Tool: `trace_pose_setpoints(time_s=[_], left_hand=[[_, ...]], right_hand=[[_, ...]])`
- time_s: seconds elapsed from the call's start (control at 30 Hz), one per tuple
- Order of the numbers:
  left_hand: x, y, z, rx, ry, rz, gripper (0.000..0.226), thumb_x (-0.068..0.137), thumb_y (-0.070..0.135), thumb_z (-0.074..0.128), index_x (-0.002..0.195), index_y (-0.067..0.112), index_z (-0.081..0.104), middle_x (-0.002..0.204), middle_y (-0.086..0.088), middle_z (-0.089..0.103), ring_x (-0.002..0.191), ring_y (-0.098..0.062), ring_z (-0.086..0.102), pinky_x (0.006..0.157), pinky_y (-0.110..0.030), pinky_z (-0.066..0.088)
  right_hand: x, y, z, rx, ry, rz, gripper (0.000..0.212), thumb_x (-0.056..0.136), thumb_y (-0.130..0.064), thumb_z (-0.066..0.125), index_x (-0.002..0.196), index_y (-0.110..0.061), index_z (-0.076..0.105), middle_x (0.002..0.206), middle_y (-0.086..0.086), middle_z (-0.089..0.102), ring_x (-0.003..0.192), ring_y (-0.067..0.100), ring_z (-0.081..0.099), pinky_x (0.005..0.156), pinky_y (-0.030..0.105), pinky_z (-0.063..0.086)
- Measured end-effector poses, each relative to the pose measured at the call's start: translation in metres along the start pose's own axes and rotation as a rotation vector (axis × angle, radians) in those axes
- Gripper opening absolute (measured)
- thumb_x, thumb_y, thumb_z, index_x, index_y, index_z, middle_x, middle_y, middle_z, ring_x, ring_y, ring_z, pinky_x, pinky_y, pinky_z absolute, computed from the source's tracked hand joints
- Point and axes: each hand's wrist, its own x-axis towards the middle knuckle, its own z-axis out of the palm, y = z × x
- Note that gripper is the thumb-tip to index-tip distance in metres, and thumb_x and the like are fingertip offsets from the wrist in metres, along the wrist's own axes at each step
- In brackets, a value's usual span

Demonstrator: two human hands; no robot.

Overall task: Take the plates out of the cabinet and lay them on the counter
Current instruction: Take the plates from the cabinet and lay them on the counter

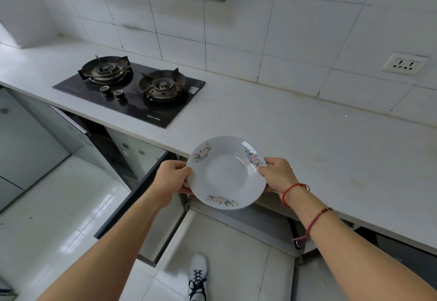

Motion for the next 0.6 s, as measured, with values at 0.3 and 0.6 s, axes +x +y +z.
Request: trace_pose_setpoints(time_s=[0.3,0.6], left_hand=[[0.122,0.035,-0.001,0.019,-0.074,-0.01,0.018,0.094,0.002,0.054,0.093,-0.003,0.07,0.093,-0.012,0.073,0.071,-0.02,0.074,0.053,-0.03,0.06],[0.244,0.063,-0.014,0.114,-0.199,-0.042,0.015,0.094,0.004,0.056,0.093,0.0,0.07,0.095,-0.01,0.074,0.079,-0.022,0.075,0.062,-0.039,0.063]], right_hand=[[0.103,-0.03,0.017,0.025,0.069,0.056,0.017,0.091,-0.006,0.056,0.087,-0.016,0.069,0.087,0.01,0.071,0.075,0.025,0.069,0.061,0.037,0.061],[0.195,-0.061,0.043,0.06,0.144,0.139,0.017,0.091,-0.014,0.059,0.079,-0.018,0.069,0.083,0.011,0.069,0.074,0.027,0.067,0.065,0.041,0.061]])
